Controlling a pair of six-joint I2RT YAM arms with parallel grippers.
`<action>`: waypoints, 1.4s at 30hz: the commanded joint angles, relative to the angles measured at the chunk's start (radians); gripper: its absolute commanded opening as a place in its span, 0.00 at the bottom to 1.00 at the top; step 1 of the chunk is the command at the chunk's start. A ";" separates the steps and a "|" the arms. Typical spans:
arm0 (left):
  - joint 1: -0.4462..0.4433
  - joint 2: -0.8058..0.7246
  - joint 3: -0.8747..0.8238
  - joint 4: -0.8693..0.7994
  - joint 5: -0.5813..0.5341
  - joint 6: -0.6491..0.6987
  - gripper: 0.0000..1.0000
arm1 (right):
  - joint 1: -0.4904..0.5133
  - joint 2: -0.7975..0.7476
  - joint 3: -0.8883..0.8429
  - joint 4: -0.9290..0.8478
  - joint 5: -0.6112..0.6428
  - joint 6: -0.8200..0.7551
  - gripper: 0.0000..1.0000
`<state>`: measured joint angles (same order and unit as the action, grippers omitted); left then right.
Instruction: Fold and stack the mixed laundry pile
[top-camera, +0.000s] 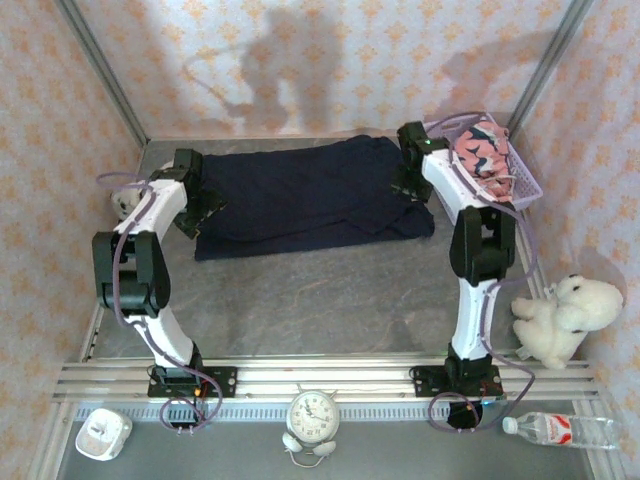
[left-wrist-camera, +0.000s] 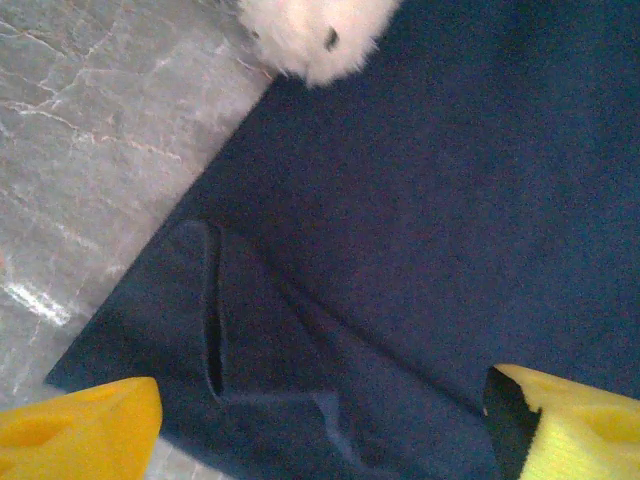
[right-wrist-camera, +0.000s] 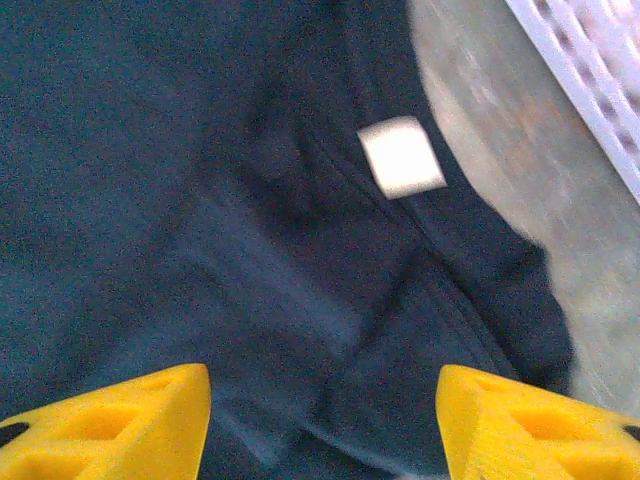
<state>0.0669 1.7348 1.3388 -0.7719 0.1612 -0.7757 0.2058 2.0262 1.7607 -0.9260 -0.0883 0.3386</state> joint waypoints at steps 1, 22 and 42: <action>-0.067 -0.109 -0.099 -0.026 -0.004 0.014 0.78 | -0.025 -0.140 -0.163 0.023 0.054 0.000 0.57; -0.055 0.141 -0.194 0.104 -0.060 -0.017 0.35 | -0.154 -0.054 -0.327 0.222 -0.022 0.129 0.08; -0.176 0.033 -0.055 0.017 0.009 0.055 0.58 | 0.001 -0.140 -0.273 0.111 0.068 -0.122 0.54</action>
<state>-0.0666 1.8290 1.2491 -0.7509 0.1364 -0.6750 0.1745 1.9152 1.4597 -0.7959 -0.0063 0.1776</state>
